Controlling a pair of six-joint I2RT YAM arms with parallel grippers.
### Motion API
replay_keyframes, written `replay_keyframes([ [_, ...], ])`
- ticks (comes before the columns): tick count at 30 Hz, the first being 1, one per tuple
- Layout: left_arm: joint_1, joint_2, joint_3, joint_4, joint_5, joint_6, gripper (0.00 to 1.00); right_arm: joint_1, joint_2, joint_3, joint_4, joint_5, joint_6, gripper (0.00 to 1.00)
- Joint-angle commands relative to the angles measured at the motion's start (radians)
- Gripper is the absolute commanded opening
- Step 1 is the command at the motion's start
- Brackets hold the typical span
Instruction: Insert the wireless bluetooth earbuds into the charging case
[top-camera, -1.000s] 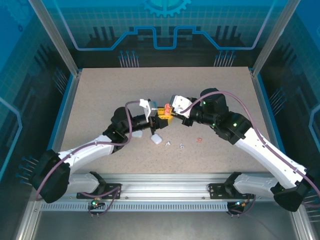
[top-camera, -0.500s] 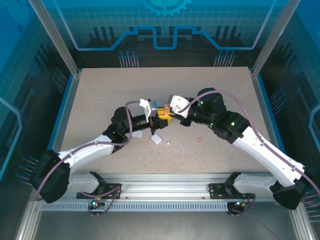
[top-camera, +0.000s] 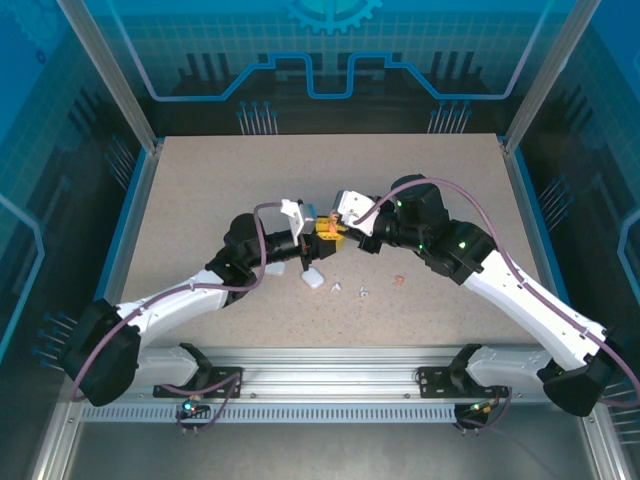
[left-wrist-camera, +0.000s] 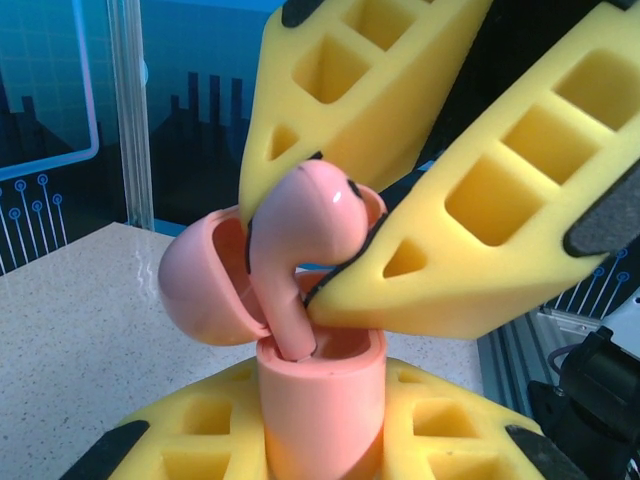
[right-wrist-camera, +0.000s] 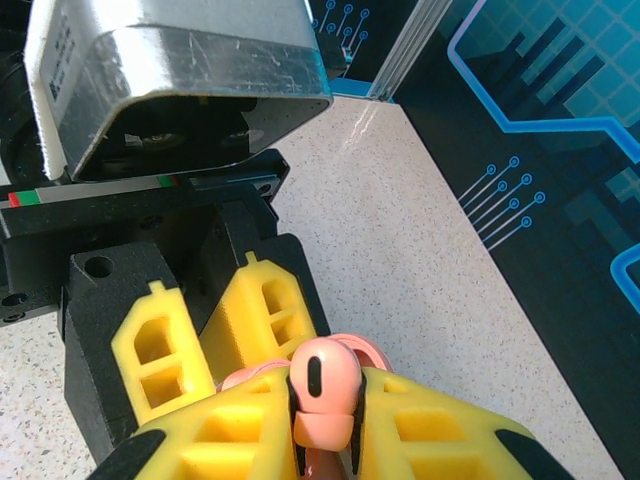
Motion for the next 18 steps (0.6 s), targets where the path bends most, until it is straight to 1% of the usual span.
replay_keyframes([
  [1,0.000,-0.024,0.011,0.059,-0.009,0.021,0.11,0.015,0.009,-0.007,-0.065,-0.032,0.020,0.19],
  [18,0.000,-0.024,0.008,0.058,-0.014,0.021,0.11,-0.014,-0.003,-0.009,-0.135,-0.064,0.021,0.21],
])
